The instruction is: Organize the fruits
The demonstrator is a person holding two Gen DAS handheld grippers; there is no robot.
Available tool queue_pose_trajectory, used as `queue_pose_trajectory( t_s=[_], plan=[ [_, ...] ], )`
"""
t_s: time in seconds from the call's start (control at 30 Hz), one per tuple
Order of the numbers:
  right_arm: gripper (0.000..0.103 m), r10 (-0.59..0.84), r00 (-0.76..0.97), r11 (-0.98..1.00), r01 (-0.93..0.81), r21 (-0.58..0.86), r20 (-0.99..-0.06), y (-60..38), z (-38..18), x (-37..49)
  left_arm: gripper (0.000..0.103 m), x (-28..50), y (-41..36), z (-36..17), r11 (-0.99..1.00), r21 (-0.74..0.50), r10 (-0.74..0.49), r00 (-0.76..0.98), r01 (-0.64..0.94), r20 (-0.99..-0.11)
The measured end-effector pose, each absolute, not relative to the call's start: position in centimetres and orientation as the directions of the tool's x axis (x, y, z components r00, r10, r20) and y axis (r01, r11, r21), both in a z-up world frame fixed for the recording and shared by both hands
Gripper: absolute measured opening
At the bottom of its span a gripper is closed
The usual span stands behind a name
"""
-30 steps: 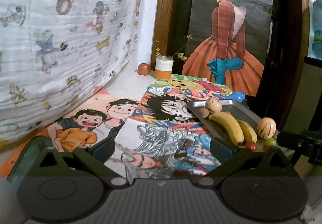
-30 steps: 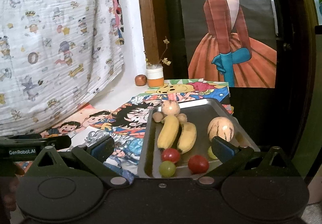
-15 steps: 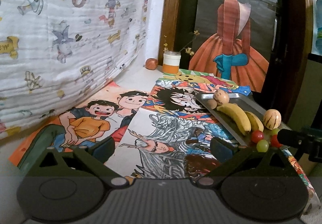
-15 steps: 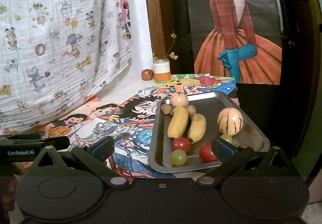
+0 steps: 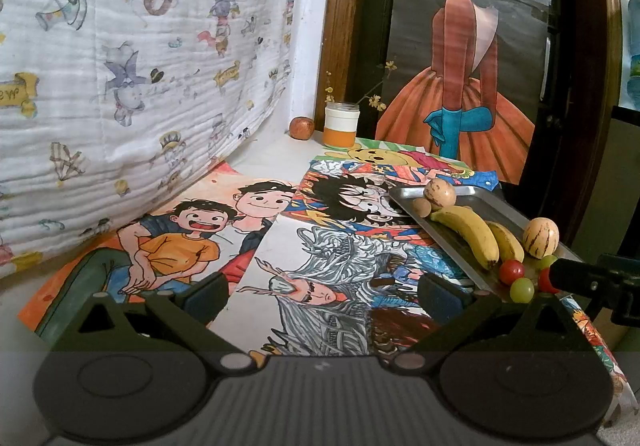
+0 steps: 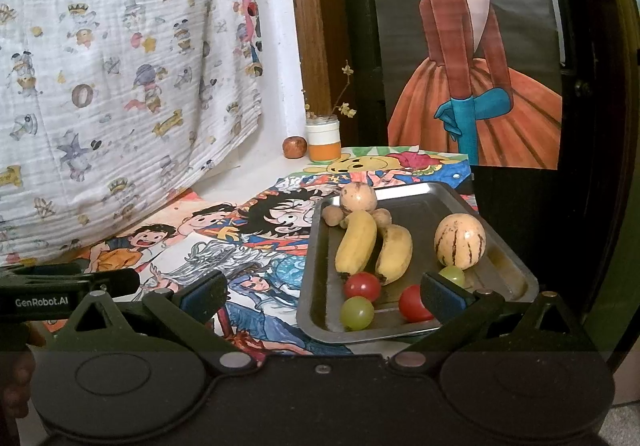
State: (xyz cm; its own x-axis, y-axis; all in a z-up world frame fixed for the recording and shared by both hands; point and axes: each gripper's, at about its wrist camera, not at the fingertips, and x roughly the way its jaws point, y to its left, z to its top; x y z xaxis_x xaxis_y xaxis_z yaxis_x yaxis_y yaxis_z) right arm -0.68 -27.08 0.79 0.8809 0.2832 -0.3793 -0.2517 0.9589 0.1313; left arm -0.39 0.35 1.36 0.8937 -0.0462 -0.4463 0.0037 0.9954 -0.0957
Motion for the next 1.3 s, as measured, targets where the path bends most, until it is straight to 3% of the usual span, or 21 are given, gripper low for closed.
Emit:
queue_pose_trajectory(
  t_s=[1.3],
  plan=[
    [0.102,0.287,0.876,0.958,-0.257,0.130,-0.388,-26.53,0.17,-0.93,0.103,-0.43,0.56,0.78,0.994,-0.111,-0.047,0.885,-0.005,-0.463]
  ],
)
